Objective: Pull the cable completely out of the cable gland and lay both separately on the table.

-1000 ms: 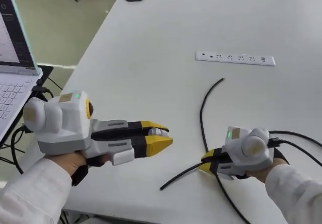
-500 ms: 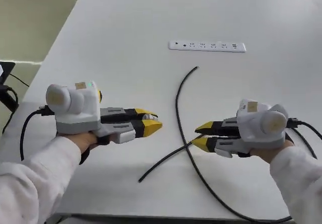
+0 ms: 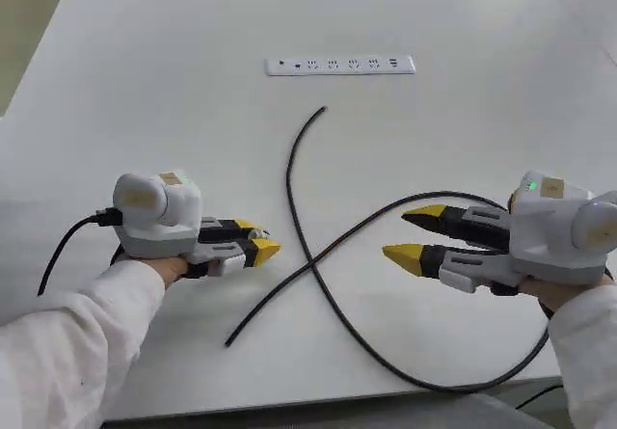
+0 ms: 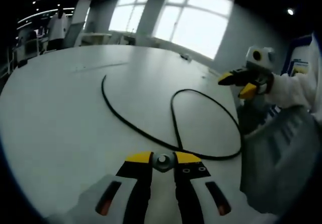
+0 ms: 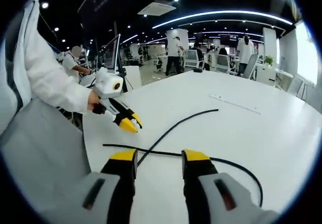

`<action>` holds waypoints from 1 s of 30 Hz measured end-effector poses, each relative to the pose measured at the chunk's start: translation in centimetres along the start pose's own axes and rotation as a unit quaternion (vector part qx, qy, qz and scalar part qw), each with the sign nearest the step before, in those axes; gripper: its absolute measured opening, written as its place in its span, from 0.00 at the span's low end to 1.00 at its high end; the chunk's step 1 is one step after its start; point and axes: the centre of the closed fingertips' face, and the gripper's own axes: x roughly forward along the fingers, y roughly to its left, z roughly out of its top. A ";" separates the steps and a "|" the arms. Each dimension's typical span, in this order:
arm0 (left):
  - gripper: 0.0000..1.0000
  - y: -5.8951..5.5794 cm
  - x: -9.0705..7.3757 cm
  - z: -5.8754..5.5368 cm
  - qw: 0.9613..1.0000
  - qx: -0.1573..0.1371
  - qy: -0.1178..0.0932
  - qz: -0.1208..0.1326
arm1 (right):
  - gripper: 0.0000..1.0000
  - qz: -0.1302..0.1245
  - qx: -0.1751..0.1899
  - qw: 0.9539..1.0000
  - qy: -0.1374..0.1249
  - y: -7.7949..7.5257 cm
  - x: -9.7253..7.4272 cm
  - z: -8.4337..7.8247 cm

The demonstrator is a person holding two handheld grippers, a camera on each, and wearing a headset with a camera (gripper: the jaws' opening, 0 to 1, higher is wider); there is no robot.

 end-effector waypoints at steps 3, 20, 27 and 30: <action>0.17 0.0 0.5 -0.2 1.000 0.012 0.009 0.007 | 0.39 -0.025 0.019 0.999 0.008 -1.0 -1.0 -1.1; 0.17 0.6 1.8 -2.8 0.997 0.033 0.063 0.031 | 0.46 -0.070 0.094 0.993 0.032 -2.1 -2.4 -4.2; 0.17 0.7 1.5 -2.8 0.997 0.036 0.063 0.036 | 0.50 -0.067 0.099 0.992 0.040 -1.7 -2.7 -4.3; 0.19 0.6 1.4 -2.6 0.997 0.034 0.060 0.040 | 0.52 -0.070 0.096 0.992 0.039 -1.7 -3.1 -3.9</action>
